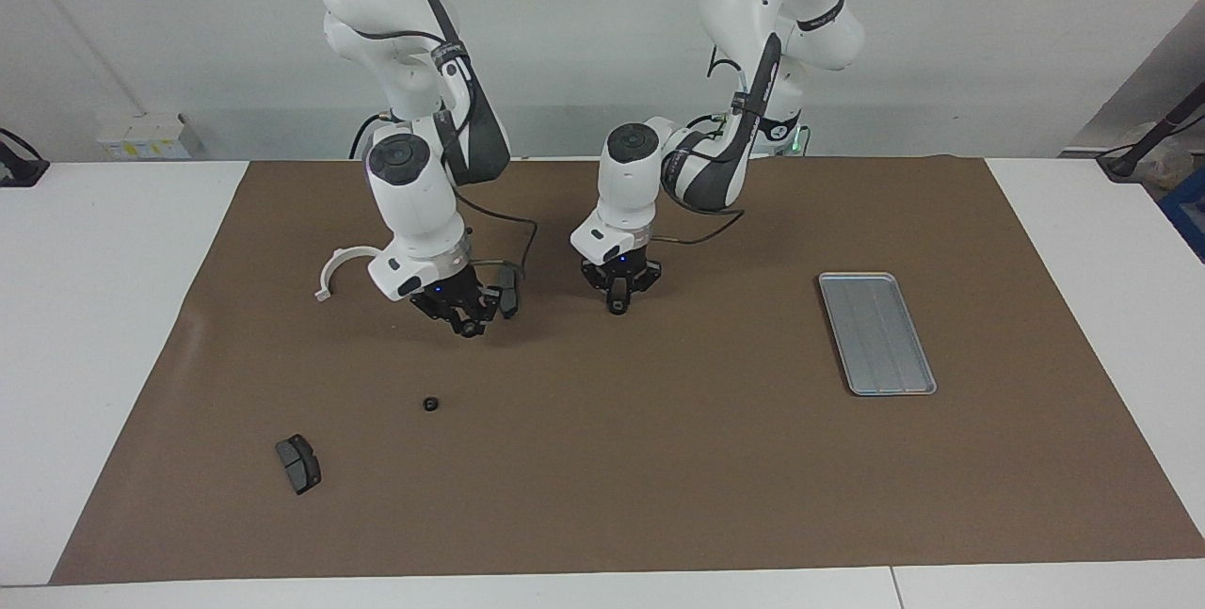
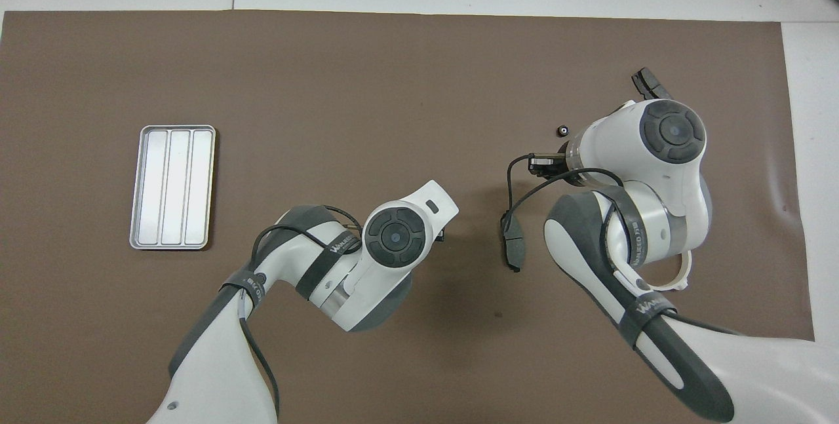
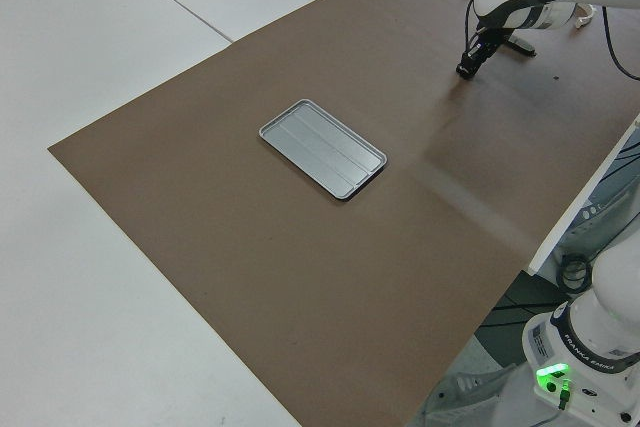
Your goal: Pick bearing gear from pile to tray
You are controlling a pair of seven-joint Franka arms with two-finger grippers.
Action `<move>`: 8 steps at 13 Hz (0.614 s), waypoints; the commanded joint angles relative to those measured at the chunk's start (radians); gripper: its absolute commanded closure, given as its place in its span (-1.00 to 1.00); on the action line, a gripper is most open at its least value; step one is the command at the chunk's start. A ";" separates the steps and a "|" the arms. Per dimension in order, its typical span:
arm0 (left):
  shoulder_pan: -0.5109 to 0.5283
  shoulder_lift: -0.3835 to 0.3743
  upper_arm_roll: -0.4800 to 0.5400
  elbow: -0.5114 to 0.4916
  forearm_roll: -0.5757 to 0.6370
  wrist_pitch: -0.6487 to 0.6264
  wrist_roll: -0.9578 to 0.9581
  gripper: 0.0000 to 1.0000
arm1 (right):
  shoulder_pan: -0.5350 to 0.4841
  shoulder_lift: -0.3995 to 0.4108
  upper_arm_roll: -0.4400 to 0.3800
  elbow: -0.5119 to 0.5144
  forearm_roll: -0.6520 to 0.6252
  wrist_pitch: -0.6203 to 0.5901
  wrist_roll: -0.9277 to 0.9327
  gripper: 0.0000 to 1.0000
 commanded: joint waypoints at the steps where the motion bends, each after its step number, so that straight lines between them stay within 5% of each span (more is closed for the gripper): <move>1: 0.000 -0.003 0.010 0.009 -0.003 0.009 0.008 1.00 | 0.019 0.013 0.001 0.009 0.010 0.033 0.047 0.93; 8: 0.272 0.015 0.010 0.190 -0.009 -0.171 0.123 1.00 | 0.125 0.041 0.001 0.009 0.010 0.096 0.208 0.93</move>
